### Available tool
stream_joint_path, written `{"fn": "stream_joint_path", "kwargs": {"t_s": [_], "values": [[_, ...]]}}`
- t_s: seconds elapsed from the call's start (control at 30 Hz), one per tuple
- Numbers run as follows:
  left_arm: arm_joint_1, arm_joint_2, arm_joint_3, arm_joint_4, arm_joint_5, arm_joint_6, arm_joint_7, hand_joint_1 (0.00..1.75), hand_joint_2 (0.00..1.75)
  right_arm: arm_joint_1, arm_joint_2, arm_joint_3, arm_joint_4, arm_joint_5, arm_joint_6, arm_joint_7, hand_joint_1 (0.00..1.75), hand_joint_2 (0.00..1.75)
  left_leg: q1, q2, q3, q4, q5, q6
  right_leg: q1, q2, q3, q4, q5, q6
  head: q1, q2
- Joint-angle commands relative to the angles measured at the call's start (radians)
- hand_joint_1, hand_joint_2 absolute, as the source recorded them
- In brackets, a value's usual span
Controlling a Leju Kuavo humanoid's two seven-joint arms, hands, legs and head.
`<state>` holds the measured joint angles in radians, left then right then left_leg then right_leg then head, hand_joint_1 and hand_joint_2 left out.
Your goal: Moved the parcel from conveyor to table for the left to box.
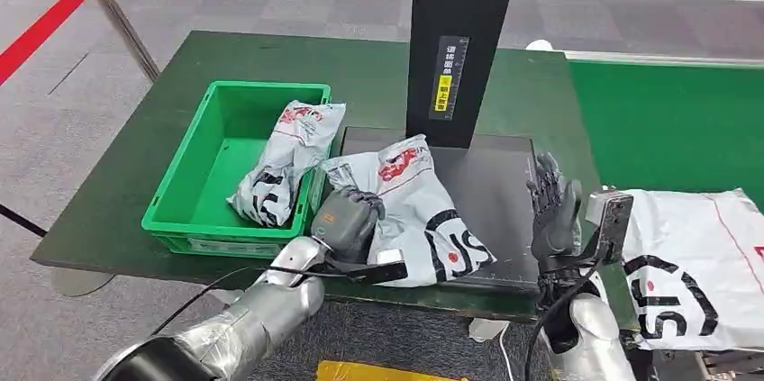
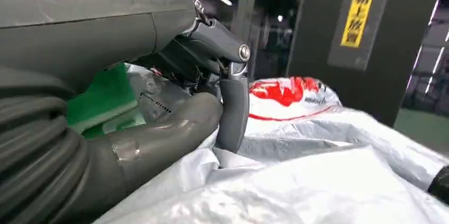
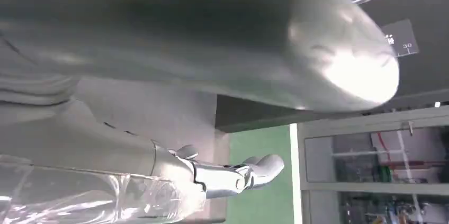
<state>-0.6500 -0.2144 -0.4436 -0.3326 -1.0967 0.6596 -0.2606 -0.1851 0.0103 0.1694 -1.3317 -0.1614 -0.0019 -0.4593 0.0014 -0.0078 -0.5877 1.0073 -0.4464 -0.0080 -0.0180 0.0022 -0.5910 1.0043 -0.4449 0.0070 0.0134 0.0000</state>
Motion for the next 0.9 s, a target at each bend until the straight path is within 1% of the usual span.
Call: {"fn": "stream_joint_path", "kwargs": {"t_s": [0.03, 0.2, 0.33, 0.5, 0.67, 0.9], "values": [[-0.046, 0.033, -0.067, -0.016, -0.106, 0.039, 0.065, 1.75, 1.75, -0.030, 0.021, -0.037, 0.052, 0.002, 0.003, 0.010, 0.00, 0.00, 0.001, 0.001, -0.001, 0.000, 0.000, 0.000, 0.001, 0.001, -0.001, -0.001, 0.001, -0.001, 0.000, 0.000], [-0.058, 0.044, -0.039, -0.086, -0.290, 0.039, 0.135, 1.75, 1.75, -0.039, 0.027, -0.049, 0.060, 0.013, 0.017, 0.015, 0.00, 0.00, 0.002, 0.002, -0.001, 0.000, 0.000, -0.001, 0.002, 0.001, -0.001, -0.001, 0.001, -0.001, 0.000, 0.000], [-0.061, 0.045, -0.037, -0.094, -0.321, 0.039, 0.148, 1.75, 1.75, -0.037, 0.029, -0.053, 0.054, 0.016, 0.019, 0.016, 0.00, 0.00, 0.001, 0.001, -0.001, 0.001, 0.000, 0.000, 0.001, 0.001, -0.001, 0.000, 0.001, -0.001, 0.000, 0.000], [-0.091, 0.048, -0.041, -0.116, -0.441, 0.037, 0.201, 1.75, 1.75, -0.051, 0.025, -0.075, 0.056, 0.024, 0.023, 0.021, 0.00, 0.00, 0.001, 0.001, -0.002, 0.001, 0.000, 0.000, 0.002, 0.000, -0.002, 0.000, 0.001, -0.001, 0.000, 0.000], [-0.081, 0.032, -0.030, -0.154, -0.449, 0.039, 0.180, 1.75, 1.75, -0.034, 0.023, -0.084, 0.037, 0.025, 0.023, 0.022, 0.00, 0.00, 0.001, 0.001, -0.002, 0.000, 0.000, 0.000, 0.001, 0.000, -0.001, -0.001, 0.001, -0.001, 0.000, 0.000], [-0.079, 0.031, -0.030, -0.155, -0.449, 0.039, 0.180, 1.75, 1.75, -0.033, 0.023, -0.084, 0.037, 0.025, 0.023, 0.022, 0.00, 0.00, 0.001, 0.000, -0.001, 0.000, 0.000, 0.000, 0.001, -0.001, -0.001, 0.000, 0.000, -0.001, 0.000, 0.000]]}}
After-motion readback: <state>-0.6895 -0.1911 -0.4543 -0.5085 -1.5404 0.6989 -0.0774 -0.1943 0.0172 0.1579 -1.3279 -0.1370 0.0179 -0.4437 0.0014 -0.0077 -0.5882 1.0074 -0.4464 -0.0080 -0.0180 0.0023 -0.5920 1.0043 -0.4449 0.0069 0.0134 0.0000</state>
